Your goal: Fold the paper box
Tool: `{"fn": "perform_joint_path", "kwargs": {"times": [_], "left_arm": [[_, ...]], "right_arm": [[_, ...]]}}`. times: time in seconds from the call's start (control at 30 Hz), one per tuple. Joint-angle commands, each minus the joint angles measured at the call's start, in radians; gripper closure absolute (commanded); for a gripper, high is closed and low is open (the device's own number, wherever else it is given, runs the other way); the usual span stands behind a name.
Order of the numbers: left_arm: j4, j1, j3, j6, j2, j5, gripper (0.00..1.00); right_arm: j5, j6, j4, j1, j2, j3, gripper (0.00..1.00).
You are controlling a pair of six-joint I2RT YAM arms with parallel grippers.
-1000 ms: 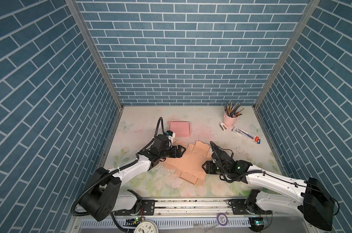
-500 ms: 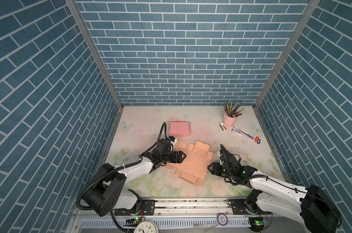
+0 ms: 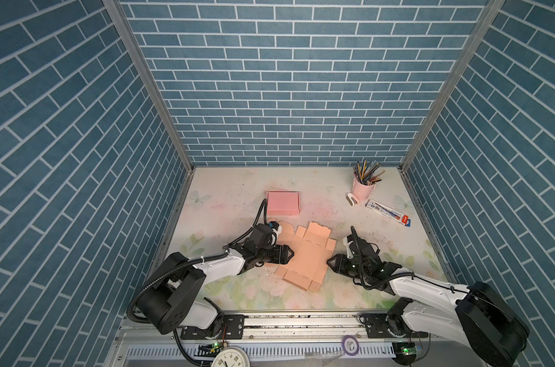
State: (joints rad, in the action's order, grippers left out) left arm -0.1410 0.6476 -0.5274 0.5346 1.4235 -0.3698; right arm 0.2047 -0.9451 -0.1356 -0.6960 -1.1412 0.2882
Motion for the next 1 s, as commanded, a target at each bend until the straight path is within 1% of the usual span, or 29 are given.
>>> {"fn": "perform_joint_path", "kwargs": {"times": [0.0, 0.27, 0.47, 0.77, 0.97], "left_arm": [[0.003, 0.036, 0.012, 0.016, 0.002, 0.014, 0.20], [-0.021, 0.092, 0.053, 0.051, 0.014, 0.011, 0.22], [-0.039, 0.127, 0.080, 0.080, 0.006, 0.026, 0.22], [-0.095, 0.180, 0.078, 0.128, 0.028, 0.005, 0.23], [-0.127, 0.209, 0.074, 0.156, 0.043, 0.013, 0.23]], "right_arm": [[0.033, 0.015, -0.092, 0.016, -0.039, -0.021, 0.54], [0.076, 0.039, -0.212, 0.057, -0.158, -0.005, 0.55], [0.112, 0.066, -0.236, 0.082, -0.206, 0.029, 0.55], [0.159, 0.045, -0.296, 0.111, -0.208, 0.046, 0.56], [0.176, -0.006, -0.353, 0.124, -0.170, -0.003, 0.57]]}}
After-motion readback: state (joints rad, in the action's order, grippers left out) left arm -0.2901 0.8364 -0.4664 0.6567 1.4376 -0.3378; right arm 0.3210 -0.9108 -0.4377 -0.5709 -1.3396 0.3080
